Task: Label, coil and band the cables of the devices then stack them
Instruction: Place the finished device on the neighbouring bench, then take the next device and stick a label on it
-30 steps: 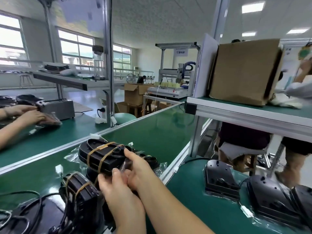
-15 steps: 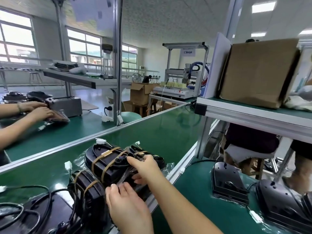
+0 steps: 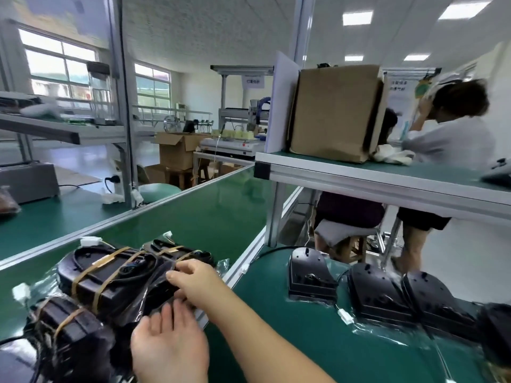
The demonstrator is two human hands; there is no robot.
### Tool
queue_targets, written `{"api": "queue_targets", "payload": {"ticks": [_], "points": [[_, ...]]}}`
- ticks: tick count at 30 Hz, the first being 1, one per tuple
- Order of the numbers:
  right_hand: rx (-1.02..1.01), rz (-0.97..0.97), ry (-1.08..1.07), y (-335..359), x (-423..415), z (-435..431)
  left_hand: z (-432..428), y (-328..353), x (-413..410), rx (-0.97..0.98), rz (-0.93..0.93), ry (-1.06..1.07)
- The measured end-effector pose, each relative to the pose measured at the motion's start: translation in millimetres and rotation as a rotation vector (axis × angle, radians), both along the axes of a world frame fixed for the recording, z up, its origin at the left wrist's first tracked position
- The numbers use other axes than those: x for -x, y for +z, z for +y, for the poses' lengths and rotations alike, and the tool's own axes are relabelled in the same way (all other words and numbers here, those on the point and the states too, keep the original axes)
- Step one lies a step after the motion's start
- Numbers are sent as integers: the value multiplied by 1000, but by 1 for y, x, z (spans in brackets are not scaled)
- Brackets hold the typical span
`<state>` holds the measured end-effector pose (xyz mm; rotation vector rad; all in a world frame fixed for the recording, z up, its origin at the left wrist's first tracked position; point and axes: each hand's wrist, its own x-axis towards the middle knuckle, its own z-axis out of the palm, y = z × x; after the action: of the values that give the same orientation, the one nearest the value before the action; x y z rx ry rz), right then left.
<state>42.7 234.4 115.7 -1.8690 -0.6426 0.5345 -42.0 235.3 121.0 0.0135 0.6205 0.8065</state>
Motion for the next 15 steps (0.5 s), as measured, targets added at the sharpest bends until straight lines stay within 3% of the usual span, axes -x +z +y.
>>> {"api": "queue_targets", "payload": {"ticks": [11,13,15], "points": [[-173,156,-495,-32,-28,-245,-180,-49,-73,-302,22,-805],[-107,50,-738,-47,-39,-299,-209,-55,-72,-348,64,-963],[82,-127,-947,-61,-53,-350,-227,-62,-72,-367,121,-1071]]}}
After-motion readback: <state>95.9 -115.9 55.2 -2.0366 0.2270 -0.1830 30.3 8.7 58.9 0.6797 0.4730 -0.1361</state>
